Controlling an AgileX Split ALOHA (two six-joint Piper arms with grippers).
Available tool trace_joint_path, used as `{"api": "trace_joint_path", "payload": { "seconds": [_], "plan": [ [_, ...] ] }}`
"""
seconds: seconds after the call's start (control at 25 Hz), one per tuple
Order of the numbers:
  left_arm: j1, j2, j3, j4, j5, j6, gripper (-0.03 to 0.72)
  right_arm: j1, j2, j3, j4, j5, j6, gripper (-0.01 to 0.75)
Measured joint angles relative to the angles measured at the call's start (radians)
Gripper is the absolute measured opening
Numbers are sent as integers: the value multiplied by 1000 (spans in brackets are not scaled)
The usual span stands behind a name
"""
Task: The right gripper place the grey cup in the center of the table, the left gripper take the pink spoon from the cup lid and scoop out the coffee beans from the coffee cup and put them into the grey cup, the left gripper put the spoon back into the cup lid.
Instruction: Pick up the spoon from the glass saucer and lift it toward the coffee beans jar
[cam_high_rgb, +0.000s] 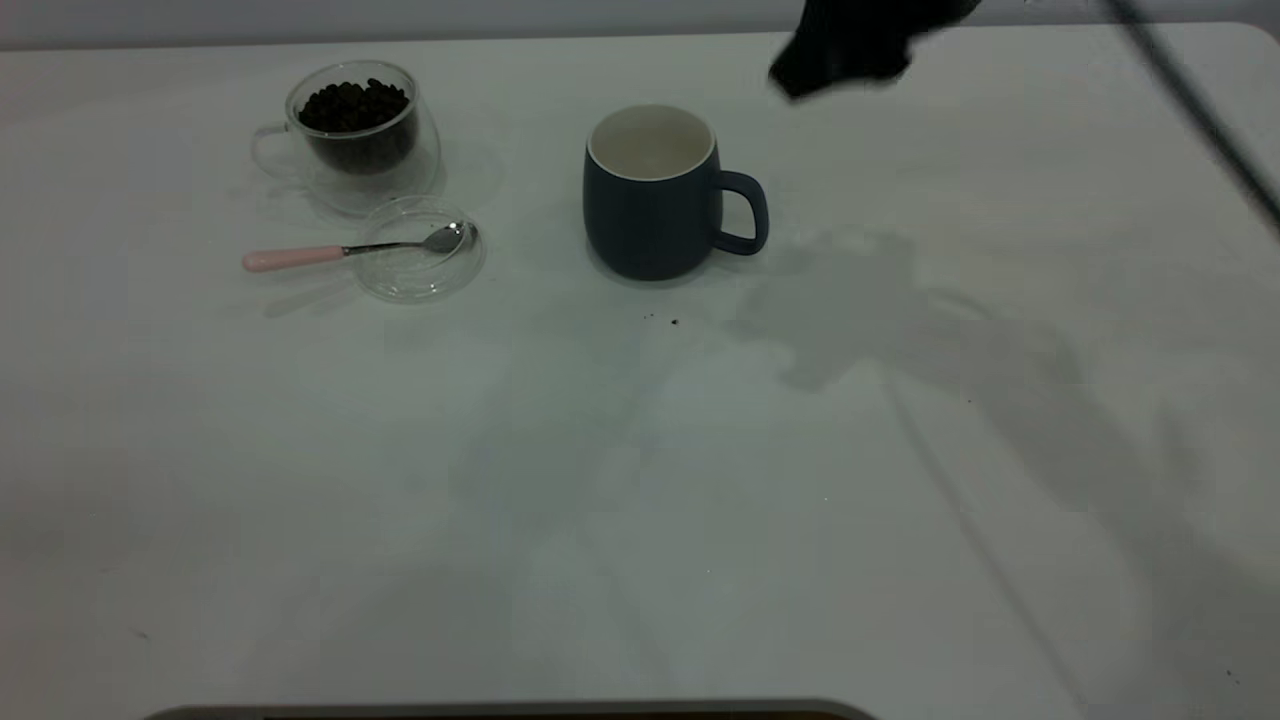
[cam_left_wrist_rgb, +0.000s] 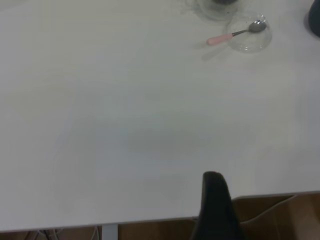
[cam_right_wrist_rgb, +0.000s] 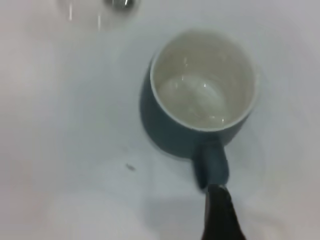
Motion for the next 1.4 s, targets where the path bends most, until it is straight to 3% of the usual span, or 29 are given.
{"api": "trace_joint_path", "payload": {
  "seconds": [0.12, 0.24, 0.4, 0.6, 0.72, 1.0, 1.4],
  "plan": [
    [0, 0, 0, -1, 0, 1, 573, 0, -225, 163, -14, 20, 350, 505],
    [0, 0, 0, -1, 0, 1, 573, -2, -434, 289, -134, 128, 607, 505],
    [0, 0, 0, -1, 0, 1, 573, -2, -647, 412, -443, 373, 970, 505],
    [0, 0, 0, -1, 0, 1, 573, -2, -841, 444, -944, 749, 1459, 505],
    [0, 0, 0, -1, 0, 0, 573, -2, -989, 488, -1153, 850, 1636, 505],
    [0, 0, 0, -1, 0, 0, 573, -16, -1359, 647, -1238, 823, 1686, 503],
    [0, 0, 0, -1, 0, 0, 573, -234, -1752, 652, -1238, 818, 1686, 503]
  ]
}}
